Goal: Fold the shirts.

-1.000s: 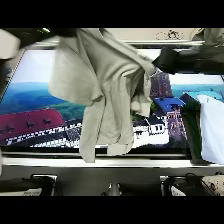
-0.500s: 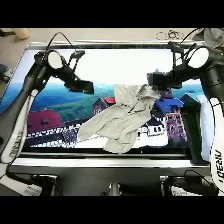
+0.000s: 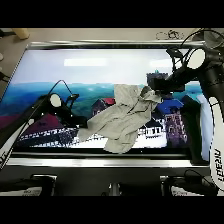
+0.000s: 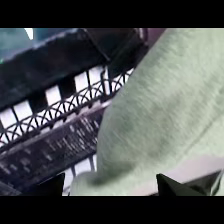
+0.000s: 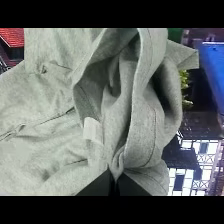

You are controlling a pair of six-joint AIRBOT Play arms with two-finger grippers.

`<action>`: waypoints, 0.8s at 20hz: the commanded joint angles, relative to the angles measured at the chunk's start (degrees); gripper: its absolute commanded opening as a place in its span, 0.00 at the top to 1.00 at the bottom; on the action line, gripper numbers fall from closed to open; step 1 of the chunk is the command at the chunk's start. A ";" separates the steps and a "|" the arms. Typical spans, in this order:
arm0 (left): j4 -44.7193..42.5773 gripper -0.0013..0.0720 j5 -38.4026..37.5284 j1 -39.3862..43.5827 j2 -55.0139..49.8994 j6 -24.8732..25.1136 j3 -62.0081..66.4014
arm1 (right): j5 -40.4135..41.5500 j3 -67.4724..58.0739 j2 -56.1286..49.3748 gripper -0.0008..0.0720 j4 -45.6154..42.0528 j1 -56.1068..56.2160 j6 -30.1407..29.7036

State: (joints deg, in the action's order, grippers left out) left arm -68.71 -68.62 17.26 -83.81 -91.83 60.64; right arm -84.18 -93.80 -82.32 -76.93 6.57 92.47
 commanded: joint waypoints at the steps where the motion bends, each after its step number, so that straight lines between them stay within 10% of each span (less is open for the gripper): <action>1: 7.04 0.29 8.68 1.97 -0.85 0.37 -5.25 | -0.11 0.00 0.02 0.96 1.36 0.00 -0.42; 2: 7.50 0.74 8.00 2.25 -0.92 1.11 -5.22 | -0.09 0.00 0.07 0.96 1.27 0.00 -0.85; 3: 7.43 0.95 6.29 2.19 -0.28 3.67 -4.66 | -0.07 -0.02 0.31 0.96 1.09 0.00 -1.33; 16: -12.17 0.95 4.55 -17.77 37.00 -0.44 54.86 | 11.39 -3.56 39.89 0.96 -6.93 0.00 4.83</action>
State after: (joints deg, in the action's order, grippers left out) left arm -79.20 -63.90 1.93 -51.03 -91.26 105.27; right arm -73.32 -96.95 -51.37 -81.54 6.59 93.19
